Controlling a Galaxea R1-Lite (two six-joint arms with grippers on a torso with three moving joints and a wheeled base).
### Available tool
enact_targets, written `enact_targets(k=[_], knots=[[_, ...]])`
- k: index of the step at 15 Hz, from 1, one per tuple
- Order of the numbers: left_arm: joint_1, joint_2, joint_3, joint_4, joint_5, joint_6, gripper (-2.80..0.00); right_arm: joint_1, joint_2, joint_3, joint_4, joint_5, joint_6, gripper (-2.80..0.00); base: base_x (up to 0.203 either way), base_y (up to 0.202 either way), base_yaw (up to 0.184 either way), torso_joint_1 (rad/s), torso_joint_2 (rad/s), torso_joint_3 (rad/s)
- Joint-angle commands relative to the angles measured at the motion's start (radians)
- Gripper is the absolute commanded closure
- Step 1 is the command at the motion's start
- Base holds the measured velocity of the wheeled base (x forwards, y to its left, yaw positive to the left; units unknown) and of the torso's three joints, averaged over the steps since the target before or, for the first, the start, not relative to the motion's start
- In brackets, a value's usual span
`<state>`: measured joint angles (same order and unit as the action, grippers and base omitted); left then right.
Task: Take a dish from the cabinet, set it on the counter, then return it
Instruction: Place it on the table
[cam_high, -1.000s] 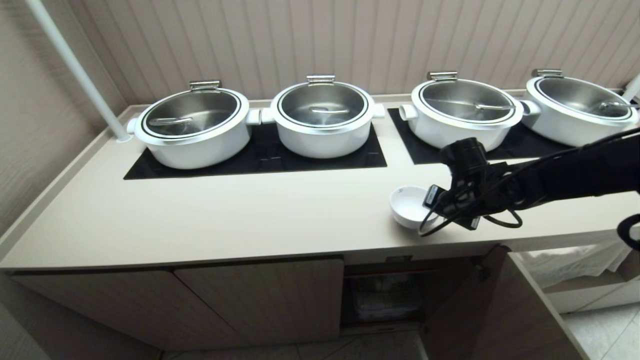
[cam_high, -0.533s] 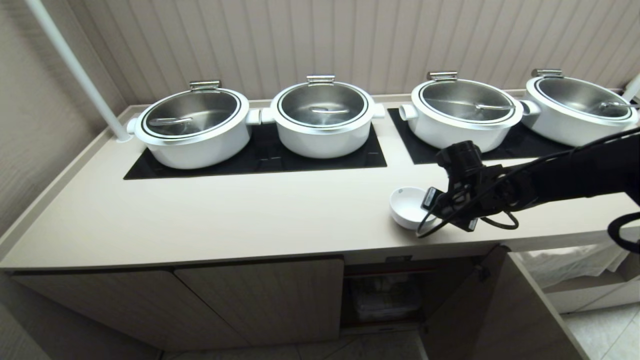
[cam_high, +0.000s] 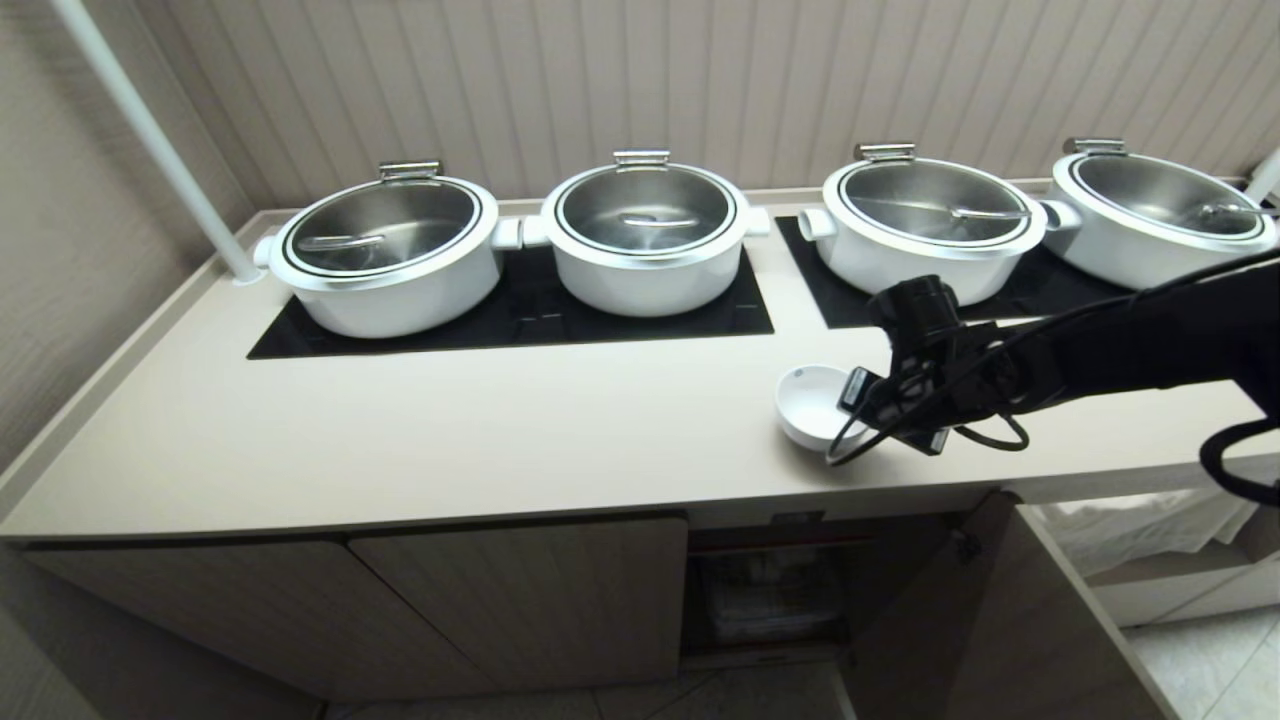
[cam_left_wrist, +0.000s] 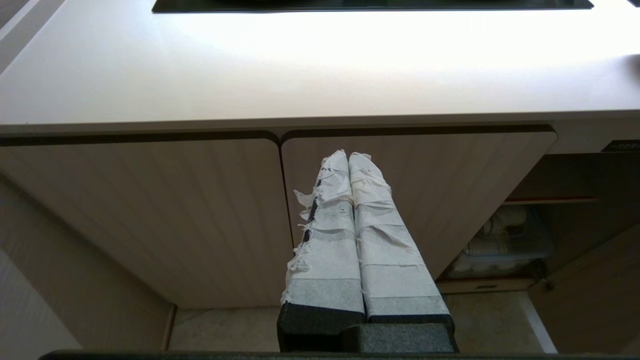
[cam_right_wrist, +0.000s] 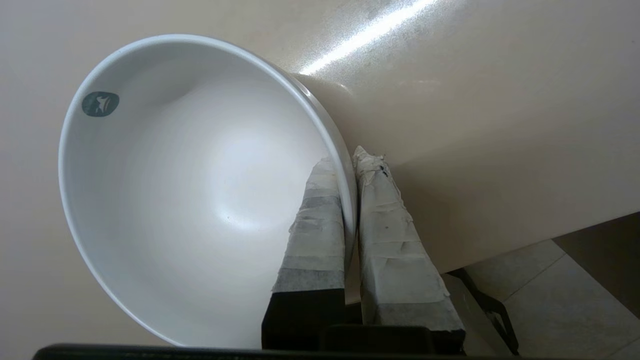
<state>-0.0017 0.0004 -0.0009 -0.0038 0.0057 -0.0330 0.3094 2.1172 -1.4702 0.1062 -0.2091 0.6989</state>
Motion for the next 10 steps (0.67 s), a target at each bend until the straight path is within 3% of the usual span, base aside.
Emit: enact_targets(k=[1,10], knots=[[0.000,0.000,0.000,-0.001,0.000,-0.001,0.00,0.001,0.003,-0.009,0.001,-0.001,0.004,0.00,0.000,0.000,0.000,0.000,0.00,0.000],[0.000,0.000,-0.001,-0.001,0.000,-0.001,0.00,0.001,0.006,-0.001,0.001,-0.001,0.004,0.00,0.000,0.000,0.000,0.000,0.00,0.000]])
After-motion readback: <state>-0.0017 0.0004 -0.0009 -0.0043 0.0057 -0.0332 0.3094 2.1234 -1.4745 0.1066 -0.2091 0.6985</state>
